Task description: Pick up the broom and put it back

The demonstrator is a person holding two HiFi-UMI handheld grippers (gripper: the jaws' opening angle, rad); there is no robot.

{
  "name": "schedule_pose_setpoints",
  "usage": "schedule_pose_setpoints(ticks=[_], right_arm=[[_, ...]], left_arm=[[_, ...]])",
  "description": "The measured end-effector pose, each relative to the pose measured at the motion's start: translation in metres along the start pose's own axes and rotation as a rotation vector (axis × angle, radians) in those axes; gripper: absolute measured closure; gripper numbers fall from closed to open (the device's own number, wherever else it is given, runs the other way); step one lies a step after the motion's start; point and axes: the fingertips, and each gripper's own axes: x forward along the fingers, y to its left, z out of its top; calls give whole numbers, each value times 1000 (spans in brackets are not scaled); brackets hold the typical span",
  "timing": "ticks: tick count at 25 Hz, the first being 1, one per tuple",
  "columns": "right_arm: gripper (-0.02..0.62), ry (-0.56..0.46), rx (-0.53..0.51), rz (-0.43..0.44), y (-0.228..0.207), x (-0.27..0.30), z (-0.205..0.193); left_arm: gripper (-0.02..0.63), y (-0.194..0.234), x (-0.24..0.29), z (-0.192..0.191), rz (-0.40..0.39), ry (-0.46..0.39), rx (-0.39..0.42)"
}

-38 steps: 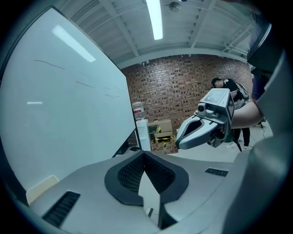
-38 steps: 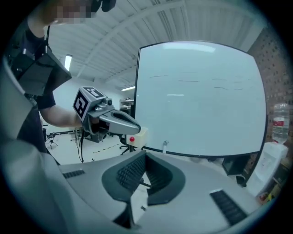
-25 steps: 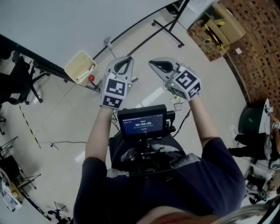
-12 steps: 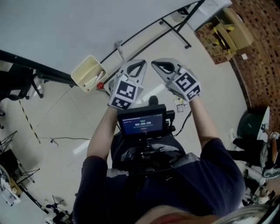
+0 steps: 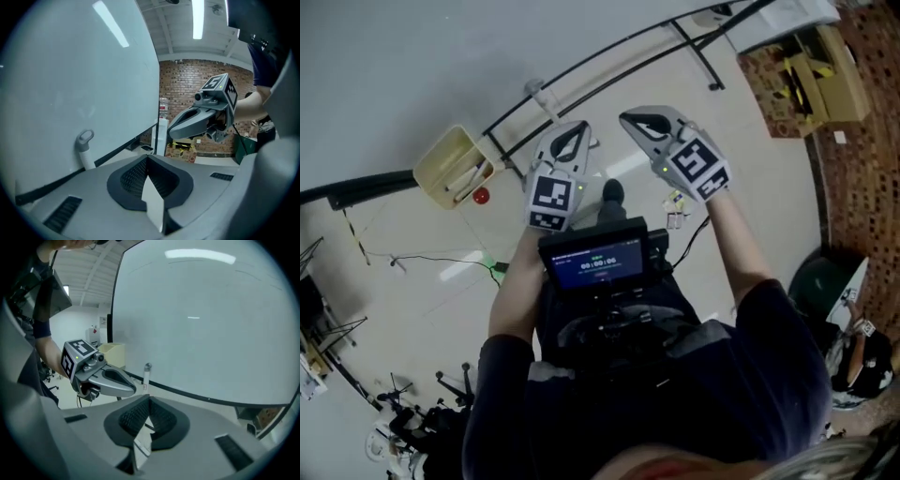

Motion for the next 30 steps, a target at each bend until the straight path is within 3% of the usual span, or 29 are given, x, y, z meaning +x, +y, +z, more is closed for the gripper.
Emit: schedule_pose_setpoints(ticks=[9,10,12,14,20,30], right_arm=[[580,52,1,29,18,9,-15],[580,55,4,31,19,9,-15],[580,57,9,31,21,11,-14],[580,55,8,26,22,13,-12],[580,42,22,18,28,17,-2],[580,75,39,22,27,20,-18]], left_arm=[[592,61,-16,-77,235,34,-155],[564,66,-15,-82,252,36,-163],[375,76,-12,-90,278,42,-180],[346,84,-8,-95,293,46,-195],[345,99,8,-108,299,69,-181],[351,110,30,-108,292,61,-154]])
